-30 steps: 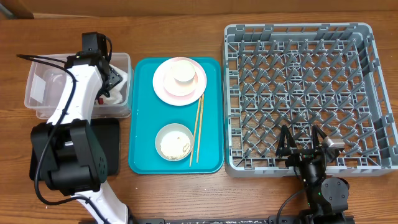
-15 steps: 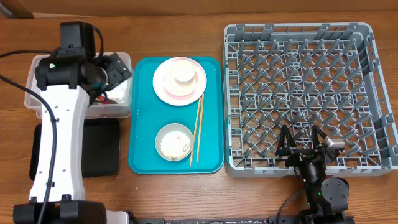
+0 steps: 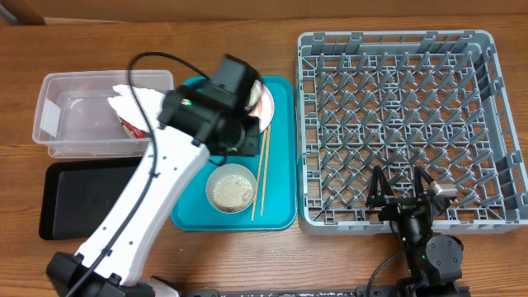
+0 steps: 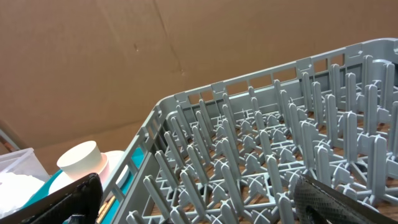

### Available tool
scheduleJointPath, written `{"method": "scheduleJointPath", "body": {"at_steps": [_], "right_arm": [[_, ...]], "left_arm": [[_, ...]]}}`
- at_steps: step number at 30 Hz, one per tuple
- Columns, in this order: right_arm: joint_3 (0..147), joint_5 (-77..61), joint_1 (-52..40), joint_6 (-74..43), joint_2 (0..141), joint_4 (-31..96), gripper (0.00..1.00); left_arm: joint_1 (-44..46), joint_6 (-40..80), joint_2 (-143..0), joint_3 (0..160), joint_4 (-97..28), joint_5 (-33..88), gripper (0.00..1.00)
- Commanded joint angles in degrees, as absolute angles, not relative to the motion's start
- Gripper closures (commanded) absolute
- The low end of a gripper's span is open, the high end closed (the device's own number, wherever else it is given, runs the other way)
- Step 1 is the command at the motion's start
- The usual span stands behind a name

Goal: Sort waste into correct bins and load items into the dishwasher
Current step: 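Grasp the rim of the white rice bowl with the left gripper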

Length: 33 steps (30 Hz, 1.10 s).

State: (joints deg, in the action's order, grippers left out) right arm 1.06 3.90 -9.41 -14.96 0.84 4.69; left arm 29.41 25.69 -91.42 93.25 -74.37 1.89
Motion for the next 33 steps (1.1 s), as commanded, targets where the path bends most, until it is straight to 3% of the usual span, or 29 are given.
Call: {"method": "scheduleJointPath", "body": {"at_steps": [1,16,33], "right_arm": [[0.47,4.56,-9.52,-14.57,0.38,4.40,0.00],[0.47,4.56,-9.52,-14.57,0.38,4.40,0.00],[0.47,4.56,-9.52,-14.57,0.38,4.40,0.00]], "left_arm": [[33.63,24.86,-93.41,93.60,-74.32,1.02,0.65],[37.21,25.76,-98.54,92.44,-74.70,0.84,0.70],[37.19,30.09,-99.11,72.05,-58.70,0.64,0.71]]}}
